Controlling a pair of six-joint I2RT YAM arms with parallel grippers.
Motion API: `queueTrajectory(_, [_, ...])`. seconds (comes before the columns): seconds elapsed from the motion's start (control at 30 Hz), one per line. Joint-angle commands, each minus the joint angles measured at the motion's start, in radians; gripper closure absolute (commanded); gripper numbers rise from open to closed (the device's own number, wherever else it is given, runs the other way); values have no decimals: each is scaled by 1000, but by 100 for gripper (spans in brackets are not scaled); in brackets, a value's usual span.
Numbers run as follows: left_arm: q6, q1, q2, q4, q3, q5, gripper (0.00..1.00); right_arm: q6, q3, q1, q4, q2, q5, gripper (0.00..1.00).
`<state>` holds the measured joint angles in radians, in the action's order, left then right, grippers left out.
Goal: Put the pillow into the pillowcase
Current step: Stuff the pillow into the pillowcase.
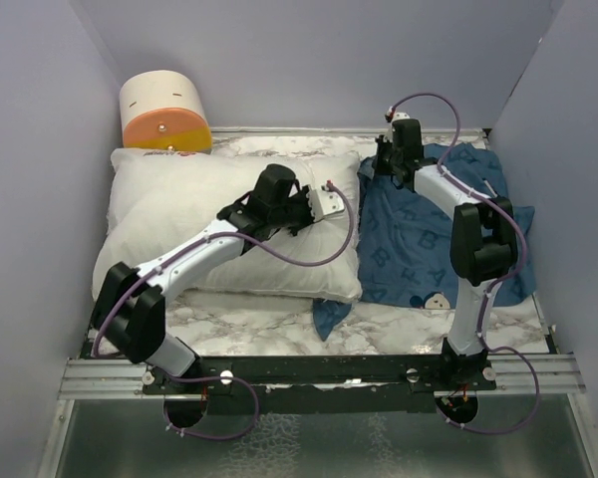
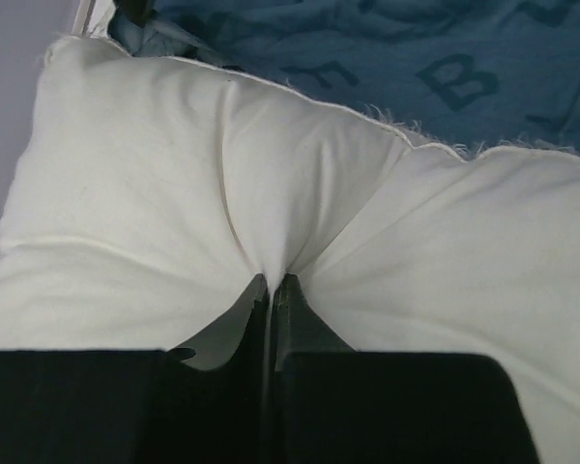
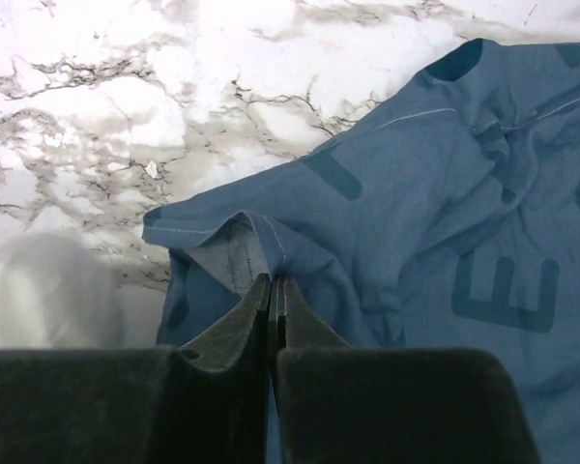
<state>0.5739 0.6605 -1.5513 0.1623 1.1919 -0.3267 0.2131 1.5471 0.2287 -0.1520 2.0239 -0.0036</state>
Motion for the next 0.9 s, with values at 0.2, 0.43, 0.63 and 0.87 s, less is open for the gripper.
queueTrajectory(0.2, [-42,-17,184,179,-189,-240,100,38,33,-8,78,-18,-135,99])
queueTrajectory(0.43, [-25,-26,67,207,-96,-231,100,15,-68,-1,183,-126,-236,99])
queueTrajectory(0.63, [-22,-31,-5,269,4,-286,100,-8,-133,6,230,-202,-269,99])
queueTrajectory(0.87, [6,-41,-11,305,66,-228,100,-34,-179,35,241,-293,-330,99])
